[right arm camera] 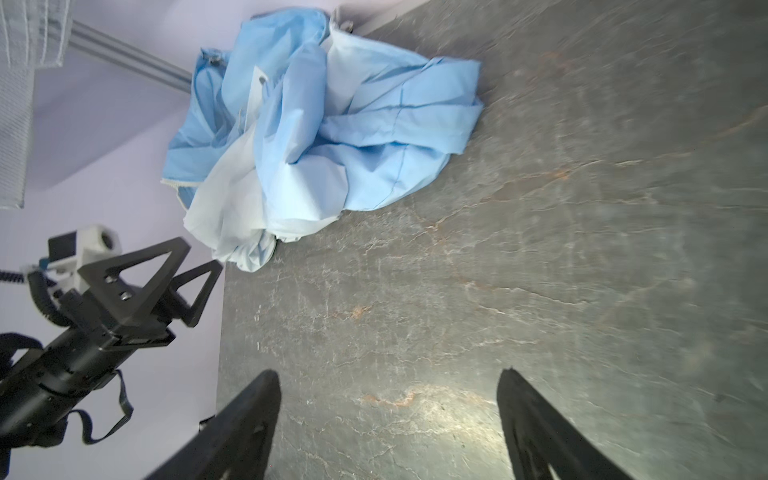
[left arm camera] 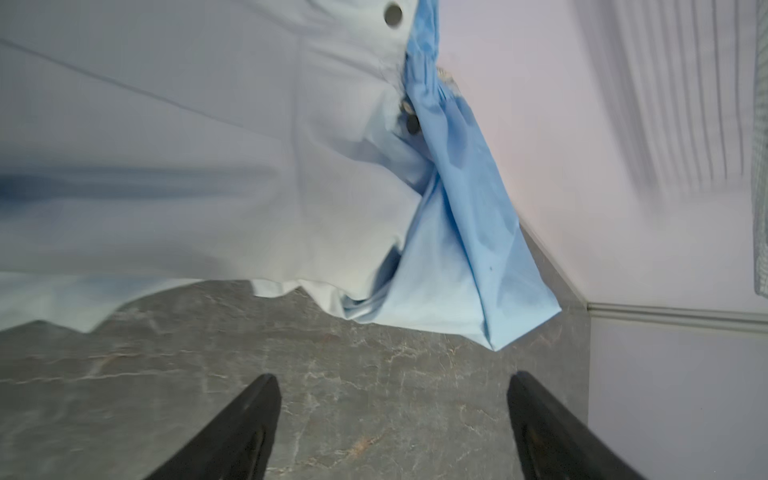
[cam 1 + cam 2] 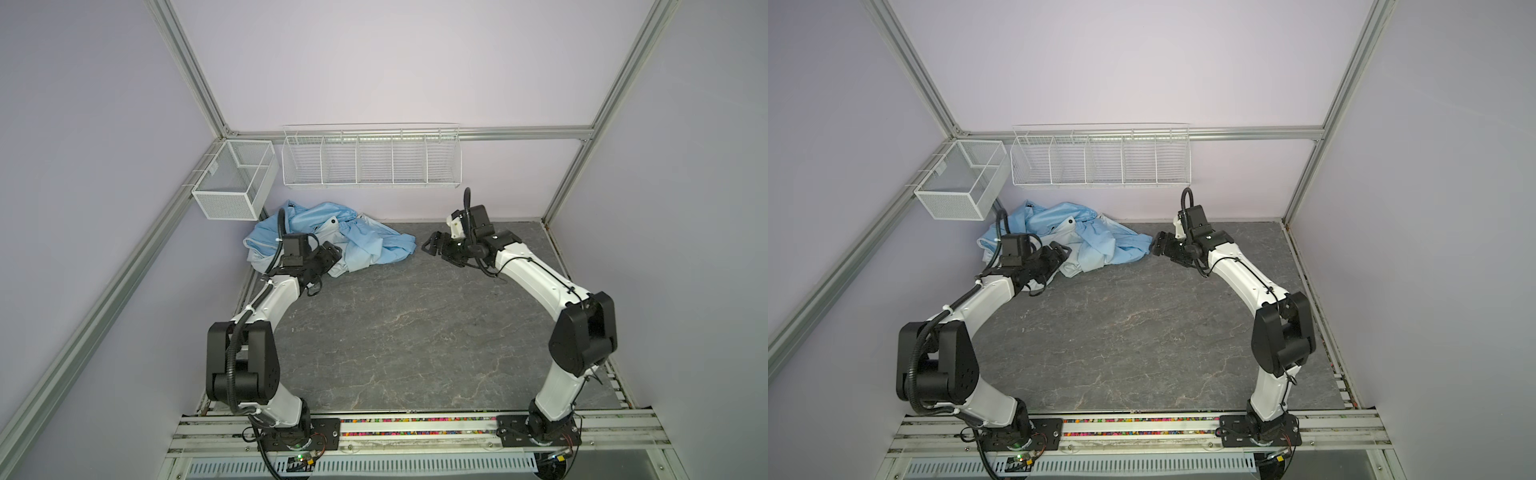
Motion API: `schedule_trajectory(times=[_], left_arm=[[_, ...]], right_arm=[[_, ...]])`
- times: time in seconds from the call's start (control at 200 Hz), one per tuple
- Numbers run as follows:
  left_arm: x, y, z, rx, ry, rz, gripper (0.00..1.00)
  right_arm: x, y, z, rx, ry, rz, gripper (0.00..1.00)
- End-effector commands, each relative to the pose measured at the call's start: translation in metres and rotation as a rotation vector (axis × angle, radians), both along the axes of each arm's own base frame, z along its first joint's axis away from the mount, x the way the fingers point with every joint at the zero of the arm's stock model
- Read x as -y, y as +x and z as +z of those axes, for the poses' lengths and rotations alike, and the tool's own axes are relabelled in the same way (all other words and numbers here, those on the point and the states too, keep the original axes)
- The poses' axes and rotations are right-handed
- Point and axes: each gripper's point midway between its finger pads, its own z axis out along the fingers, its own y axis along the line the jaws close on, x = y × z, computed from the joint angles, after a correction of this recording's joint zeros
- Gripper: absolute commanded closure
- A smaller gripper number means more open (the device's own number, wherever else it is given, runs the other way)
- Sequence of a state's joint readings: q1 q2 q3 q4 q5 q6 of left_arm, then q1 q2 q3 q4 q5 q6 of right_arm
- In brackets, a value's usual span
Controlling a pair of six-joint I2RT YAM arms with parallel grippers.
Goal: Zip up the jacket
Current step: 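Reach both grippers toward the crumpled light-blue jacket near the far wall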
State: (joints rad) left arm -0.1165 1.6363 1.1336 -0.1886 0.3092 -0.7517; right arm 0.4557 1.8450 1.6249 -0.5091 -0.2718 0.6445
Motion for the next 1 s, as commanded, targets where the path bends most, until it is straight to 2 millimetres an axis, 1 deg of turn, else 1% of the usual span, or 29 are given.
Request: schedule_trajectory(times=[0.0,0.11,0.235,0.31,0.35,0.395,0.465,0.515,0.555,0.59,0.705,0.81,0.915,0.995], left_arm=[[0.037,0.013,0.005,-0.025,-0.078,-0.063,0.17],[0.061,0.029,-0.002,-0.074,-0.126,-0.100,0.20],[0.084,0.048,-0.010,-0.098,-0.159,-0.132,0.23],[0.093,0.057,-0.012,-0.102,-0.157,-0.149,0.28],[0.098,0.060,-0.013,-0.102,-0.162,-0.158,0.33],[0.105,0.065,-0.013,-0.097,-0.172,-0.172,0.44],[0.115,0.069,-0.011,-0.098,-0.196,-0.201,0.69],[0.122,0.071,-0.009,-0.097,-0.209,-0.222,0.85],[0.127,0.069,-0.006,-0.098,-0.213,-0.239,0.94],[0.131,0.067,-0.003,-0.096,-0.211,-0.255,1.00],[0.147,0.053,0.014,-0.068,-0.199,-0.310,1.00],[0.168,0.037,0.043,-0.013,-0.172,-0.393,1.00],[0.199,0.017,0.072,0.038,-0.117,-0.510,1.00],[0.224,0.002,0.091,0.065,-0.060,-0.595,1.00]], right_arm=[[-0.016,-0.001,0.001,-0.011,0.014,0.040,0.15],[-0.014,-0.003,-0.003,-0.022,-0.005,0.038,0.15],[-0.002,-0.009,-0.005,-0.019,-0.050,0.024,0.14],[0.006,-0.013,-0.005,-0.017,-0.061,0.012,0.13],[0.010,-0.015,-0.004,-0.013,-0.067,0.004,0.13],[0.014,-0.017,-0.005,-0.014,-0.071,-0.003,0.13],[0.020,-0.019,-0.004,-0.014,-0.077,-0.015,0.13],[0.025,-0.020,-0.003,-0.015,-0.081,-0.022,0.14],[0.029,-0.020,-0.002,-0.015,-0.083,-0.030,0.14],[0.032,-0.022,-0.001,-0.015,-0.086,-0.034,0.15],[0.039,-0.025,0.003,-0.006,-0.090,-0.040,0.18],[0.043,-0.028,0.008,0.007,-0.093,-0.033,0.18],[0.048,-0.032,0.011,0.011,-0.085,-0.030,0.18],[0.054,-0.033,0.014,0.014,-0.076,-0.037,0.17]])
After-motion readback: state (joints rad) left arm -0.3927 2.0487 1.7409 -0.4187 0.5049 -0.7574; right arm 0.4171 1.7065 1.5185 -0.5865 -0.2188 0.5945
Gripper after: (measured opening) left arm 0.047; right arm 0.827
